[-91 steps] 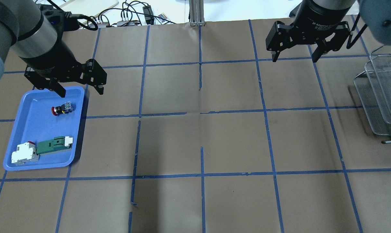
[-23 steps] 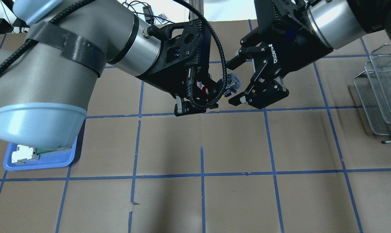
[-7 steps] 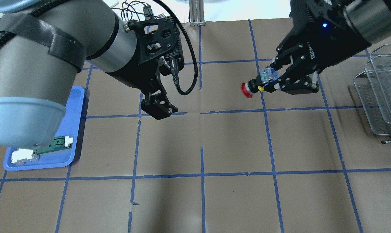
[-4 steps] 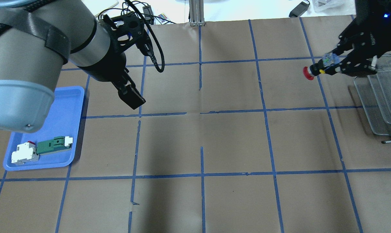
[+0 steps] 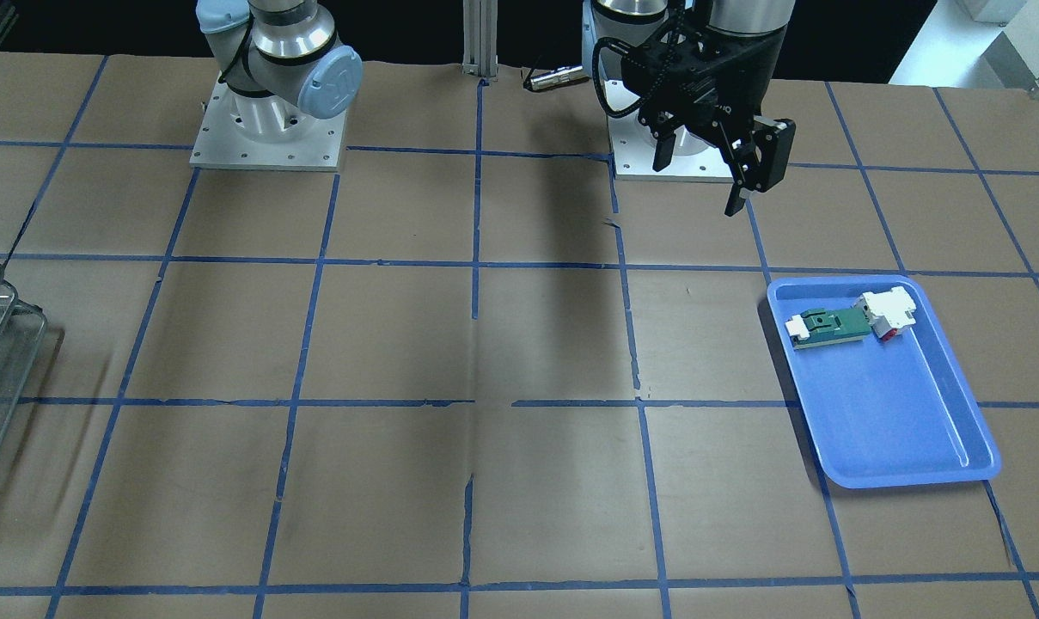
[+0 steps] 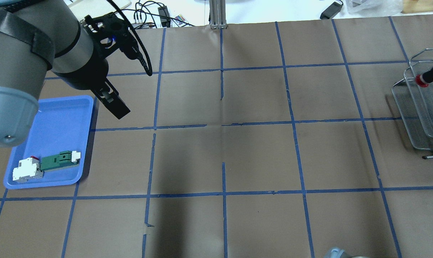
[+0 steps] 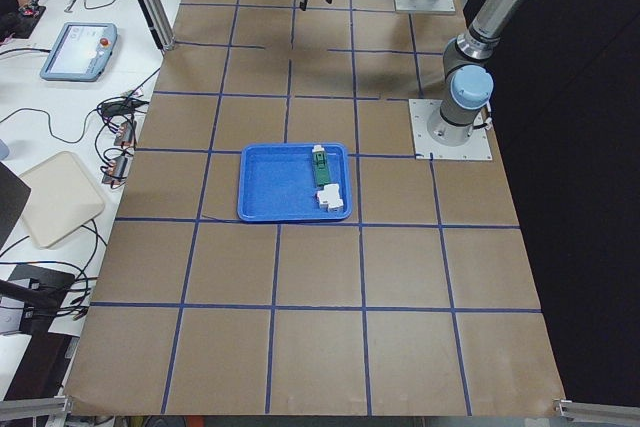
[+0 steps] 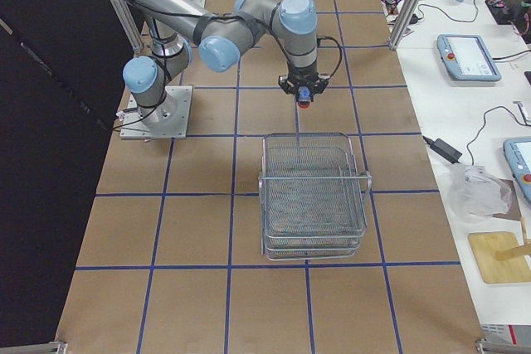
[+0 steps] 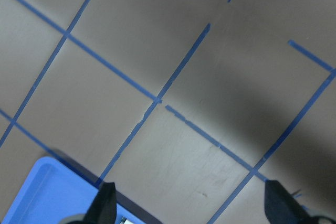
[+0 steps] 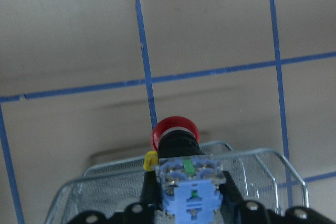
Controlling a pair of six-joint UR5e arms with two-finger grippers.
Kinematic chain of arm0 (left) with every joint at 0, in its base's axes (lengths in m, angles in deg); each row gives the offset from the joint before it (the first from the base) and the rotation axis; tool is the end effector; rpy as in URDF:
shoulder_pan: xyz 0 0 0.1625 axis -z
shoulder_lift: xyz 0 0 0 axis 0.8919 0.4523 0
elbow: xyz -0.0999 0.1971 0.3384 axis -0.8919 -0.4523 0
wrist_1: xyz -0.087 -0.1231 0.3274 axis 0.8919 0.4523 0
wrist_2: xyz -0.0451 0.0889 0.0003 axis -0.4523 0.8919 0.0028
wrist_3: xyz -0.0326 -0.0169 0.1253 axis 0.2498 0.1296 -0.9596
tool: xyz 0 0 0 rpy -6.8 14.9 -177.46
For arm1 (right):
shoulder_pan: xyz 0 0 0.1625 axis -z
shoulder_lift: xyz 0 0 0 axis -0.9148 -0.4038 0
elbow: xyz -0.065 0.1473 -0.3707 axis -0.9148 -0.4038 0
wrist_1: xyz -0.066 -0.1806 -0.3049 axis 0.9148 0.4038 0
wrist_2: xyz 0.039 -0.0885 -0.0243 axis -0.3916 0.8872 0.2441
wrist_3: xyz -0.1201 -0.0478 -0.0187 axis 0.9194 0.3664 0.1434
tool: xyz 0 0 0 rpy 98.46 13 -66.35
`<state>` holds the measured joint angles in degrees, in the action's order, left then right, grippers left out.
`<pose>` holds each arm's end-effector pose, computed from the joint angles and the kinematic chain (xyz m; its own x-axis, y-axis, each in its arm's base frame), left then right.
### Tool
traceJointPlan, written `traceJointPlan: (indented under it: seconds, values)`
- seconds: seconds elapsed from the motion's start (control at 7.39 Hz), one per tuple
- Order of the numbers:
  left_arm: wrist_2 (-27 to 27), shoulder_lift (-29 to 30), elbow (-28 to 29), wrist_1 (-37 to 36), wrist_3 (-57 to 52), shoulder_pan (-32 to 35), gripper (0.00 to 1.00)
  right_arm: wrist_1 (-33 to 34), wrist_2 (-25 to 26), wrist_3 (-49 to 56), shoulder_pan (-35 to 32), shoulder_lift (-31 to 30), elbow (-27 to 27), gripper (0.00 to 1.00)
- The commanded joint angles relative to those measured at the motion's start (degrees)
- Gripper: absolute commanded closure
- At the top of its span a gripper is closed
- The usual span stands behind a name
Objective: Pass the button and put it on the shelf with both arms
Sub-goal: 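Lower the button into the wire mesh basket and open the right gripper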
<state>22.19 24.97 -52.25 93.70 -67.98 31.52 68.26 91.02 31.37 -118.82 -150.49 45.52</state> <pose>-0.1515 -0.3851 0.4534 -0.6517 0.7367 -0.1805 0.7533 0.6565 -0.0400 -0.1768 -0.4793 0.3936 -0.1181 -0.9773 0.1758 -0.9926 0.1115 -0.0470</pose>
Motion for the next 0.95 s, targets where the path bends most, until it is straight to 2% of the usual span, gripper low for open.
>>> traceJointPlan:
  seconds: [0.0, 0.27, 0.41, 0.54, 0.68, 0.81]
  values:
    - [0.7, -0.6, -0.5, 0.3, 13.3, -1.8, 0.0, 1.3, 3.4, 3.8, 3.1, 4.2, -4.6, 0.87]
    - [3.1, -0.6, -0.5, 0.5, 30.1, -1.8, 0.0, 3.7, 4.6, 3.6, 3.7, 7.6, -5.5, 0.83]
    - [3.5, -0.8, -0.8, 0.6, 34.0, -1.8, 0.0, 5.1, 7.0, 3.7, 3.7, 8.7, -5.7, 0.79]
    - [3.6, -1.1, -1.2, 0.6, 40.2, -2.0, 0.0, 5.6, 7.5, 3.5, 3.8, 9.8, -5.8, 0.56]
    - [2.8, -1.0, -1.2, 1.0, 42.8, -2.3, 0.0, 5.8, 7.5, 3.3, 3.9, 10.1, -5.7, 0.42]
    - [2.2, -0.8, -0.5, 3.0, 42.9, -3.0, 0.0, 5.7, 7.6, 3.1, 4.0, 9.7, -5.7, 0.16]
